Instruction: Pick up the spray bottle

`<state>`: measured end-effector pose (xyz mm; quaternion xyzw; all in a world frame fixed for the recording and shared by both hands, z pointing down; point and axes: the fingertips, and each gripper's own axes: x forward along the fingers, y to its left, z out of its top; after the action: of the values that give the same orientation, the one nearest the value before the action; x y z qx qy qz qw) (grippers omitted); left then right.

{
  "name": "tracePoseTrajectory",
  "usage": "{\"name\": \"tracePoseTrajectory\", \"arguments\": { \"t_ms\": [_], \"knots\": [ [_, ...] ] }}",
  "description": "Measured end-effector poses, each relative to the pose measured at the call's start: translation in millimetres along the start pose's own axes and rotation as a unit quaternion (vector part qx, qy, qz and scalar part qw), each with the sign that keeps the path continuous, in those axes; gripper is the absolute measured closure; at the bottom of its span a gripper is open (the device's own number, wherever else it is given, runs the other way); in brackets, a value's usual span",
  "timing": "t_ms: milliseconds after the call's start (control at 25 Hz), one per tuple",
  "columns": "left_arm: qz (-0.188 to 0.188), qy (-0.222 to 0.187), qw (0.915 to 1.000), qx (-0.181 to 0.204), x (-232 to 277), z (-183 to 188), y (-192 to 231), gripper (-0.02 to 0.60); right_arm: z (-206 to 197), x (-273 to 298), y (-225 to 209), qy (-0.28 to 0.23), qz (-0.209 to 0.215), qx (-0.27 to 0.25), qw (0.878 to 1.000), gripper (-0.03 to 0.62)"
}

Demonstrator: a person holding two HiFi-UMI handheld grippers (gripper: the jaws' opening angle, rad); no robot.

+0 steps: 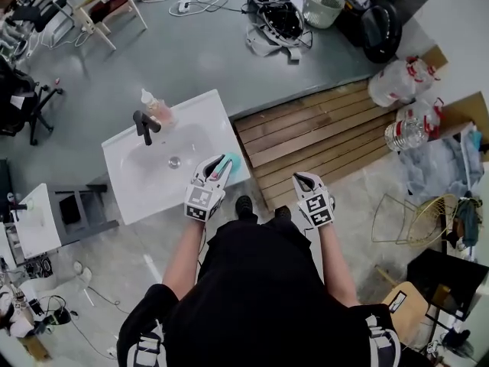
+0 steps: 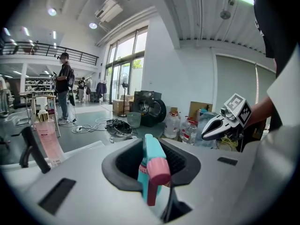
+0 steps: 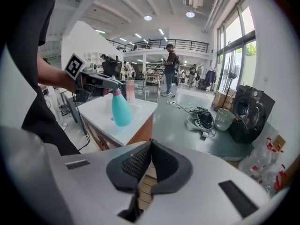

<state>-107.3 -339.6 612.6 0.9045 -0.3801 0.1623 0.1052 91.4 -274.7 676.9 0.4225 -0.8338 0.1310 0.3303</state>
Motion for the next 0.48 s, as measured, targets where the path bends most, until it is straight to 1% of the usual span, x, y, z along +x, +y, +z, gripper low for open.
{"name": "tracePoseTrajectory", "arguments": {
  "t_ms": [240, 480],
  "knots": [
    [0.02, 0.003, 0.9998, 0.0, -5, 10, -18, 0.479, 1, -7, -15, -0.013, 0.014, -0.005, 1.0, 0.579],
    [0.045, 0.004, 0.999, -0.007, -13, 21, -40, 0.479, -12, -21, -25, -0.021, 0.036, -0.003, 0.999, 0.578]
  ]
}}
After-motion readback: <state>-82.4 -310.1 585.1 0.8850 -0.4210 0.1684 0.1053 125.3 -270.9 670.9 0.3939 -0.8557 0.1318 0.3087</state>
